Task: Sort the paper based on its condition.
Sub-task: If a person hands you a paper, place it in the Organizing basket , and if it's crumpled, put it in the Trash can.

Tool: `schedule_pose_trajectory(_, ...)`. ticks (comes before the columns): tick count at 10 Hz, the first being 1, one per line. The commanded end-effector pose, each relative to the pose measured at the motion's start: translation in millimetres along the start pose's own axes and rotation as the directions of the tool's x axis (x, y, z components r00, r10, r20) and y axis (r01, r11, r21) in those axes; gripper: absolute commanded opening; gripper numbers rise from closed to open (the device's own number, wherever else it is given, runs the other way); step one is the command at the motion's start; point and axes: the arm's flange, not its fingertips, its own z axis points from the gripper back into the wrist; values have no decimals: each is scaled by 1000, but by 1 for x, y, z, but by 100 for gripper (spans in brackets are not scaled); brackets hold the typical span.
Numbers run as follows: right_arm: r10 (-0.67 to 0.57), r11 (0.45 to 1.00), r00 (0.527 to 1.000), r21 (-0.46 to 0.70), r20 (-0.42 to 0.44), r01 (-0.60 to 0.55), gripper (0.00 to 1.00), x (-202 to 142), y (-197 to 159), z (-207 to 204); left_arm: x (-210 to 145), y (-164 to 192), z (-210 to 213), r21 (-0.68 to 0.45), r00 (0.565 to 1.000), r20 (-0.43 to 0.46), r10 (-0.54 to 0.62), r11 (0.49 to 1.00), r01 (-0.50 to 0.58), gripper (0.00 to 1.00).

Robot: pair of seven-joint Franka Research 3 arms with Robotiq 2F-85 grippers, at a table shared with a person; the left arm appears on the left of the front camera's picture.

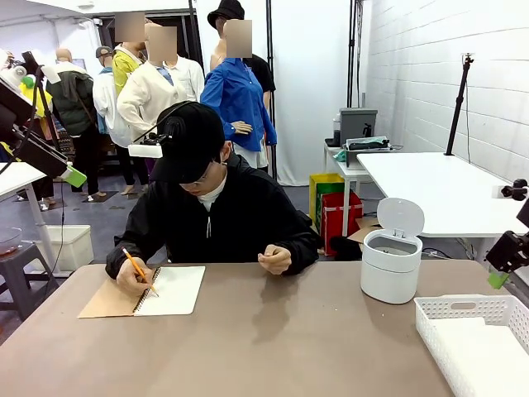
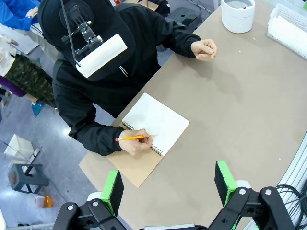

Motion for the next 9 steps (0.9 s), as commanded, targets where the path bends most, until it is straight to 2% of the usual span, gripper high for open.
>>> schedule_pose_trajectory(1, -19, 1000, 1000, -4, -2, 19, 100, 1, -7, -4, 0, 0, 0, -1, 1000, 1, 0, 1000, 0, 100)
schedule_pose_trajectory(5, -9, 1000, 1000, 9, 0, 9, 100, -1, -3, 0, 0, 0, 0, -1, 1000, 1, 0, 1000, 0, 100)
schedule_pose_trajectory(7, 209, 978, 977, -6, 31, -209, 100, 18, 36, 14, 0, 0, 0, -1, 1000, 1, 0, 1000, 0, 100)
schedule_pose_trajectory(8, 294, 955, 956, -50, 1, -294, 100, 30, 53, 26, 0, 0, 0, -1, 1000, 1, 0, 1000, 0, 100)
schedule_pose_trajectory(9, 371, 927, 929, -70, 14, -369, 100, 41, 72, 39, 0, 0, 0, -1, 1000, 1, 0, 1000, 0, 100)
